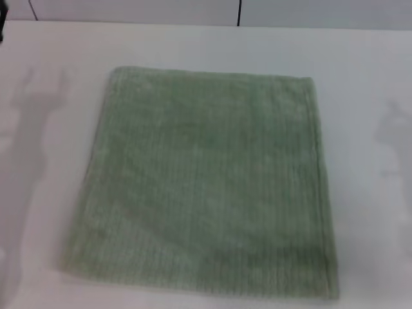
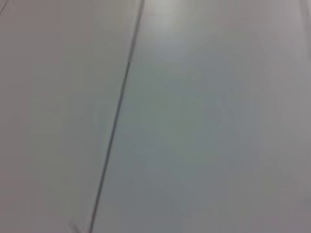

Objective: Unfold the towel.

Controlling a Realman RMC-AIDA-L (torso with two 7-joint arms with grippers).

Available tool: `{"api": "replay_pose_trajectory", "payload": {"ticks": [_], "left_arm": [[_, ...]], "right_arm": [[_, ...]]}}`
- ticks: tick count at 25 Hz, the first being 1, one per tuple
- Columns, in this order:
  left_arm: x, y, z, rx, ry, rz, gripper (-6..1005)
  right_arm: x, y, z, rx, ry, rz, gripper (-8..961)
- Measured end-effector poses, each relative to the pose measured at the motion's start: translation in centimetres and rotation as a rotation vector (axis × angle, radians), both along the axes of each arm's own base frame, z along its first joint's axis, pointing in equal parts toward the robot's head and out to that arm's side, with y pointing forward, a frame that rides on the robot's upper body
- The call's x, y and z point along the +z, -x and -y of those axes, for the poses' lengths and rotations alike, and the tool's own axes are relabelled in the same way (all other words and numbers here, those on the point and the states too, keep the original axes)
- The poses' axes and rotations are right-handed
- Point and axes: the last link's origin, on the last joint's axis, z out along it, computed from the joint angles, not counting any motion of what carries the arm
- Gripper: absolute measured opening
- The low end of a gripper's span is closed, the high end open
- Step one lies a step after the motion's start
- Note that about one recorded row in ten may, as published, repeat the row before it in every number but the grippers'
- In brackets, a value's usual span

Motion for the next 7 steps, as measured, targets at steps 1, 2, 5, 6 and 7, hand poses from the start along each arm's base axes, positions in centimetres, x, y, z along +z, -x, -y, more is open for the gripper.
{"api": "replay_pose_trajectory", "payload": {"ticks": [1,2,5,6,7], "left_arm": [[-1.0,1.4,0.9,-0.018,-0.009,-0.010,654],[-1.0,1.4,0.9,-0.018,-0.009,-0.010,656],[-2.0,2.6,1.8,-0.044,-0.015,-0.053,663],[-2.8,3.4,2.0,-0.039,0.003,-0.079,663],[-2.8,3.4,2.0,-0.039,0.003,-0.079,663]], "right_arm": [[0.5,-2.8,1.6,0.024,-0.042,-0.075,0],[0.5,-2.8,1.6,0.024,-0.042,-0.075,0],[1.8,-5.0,2.9,0.054,-0.080,-0.134,0],[2.0,-5.8,3.1,0.047,-0.066,-0.151,0],[2.0,-5.8,3.1,0.047,-0.066,-0.151,0]]}}
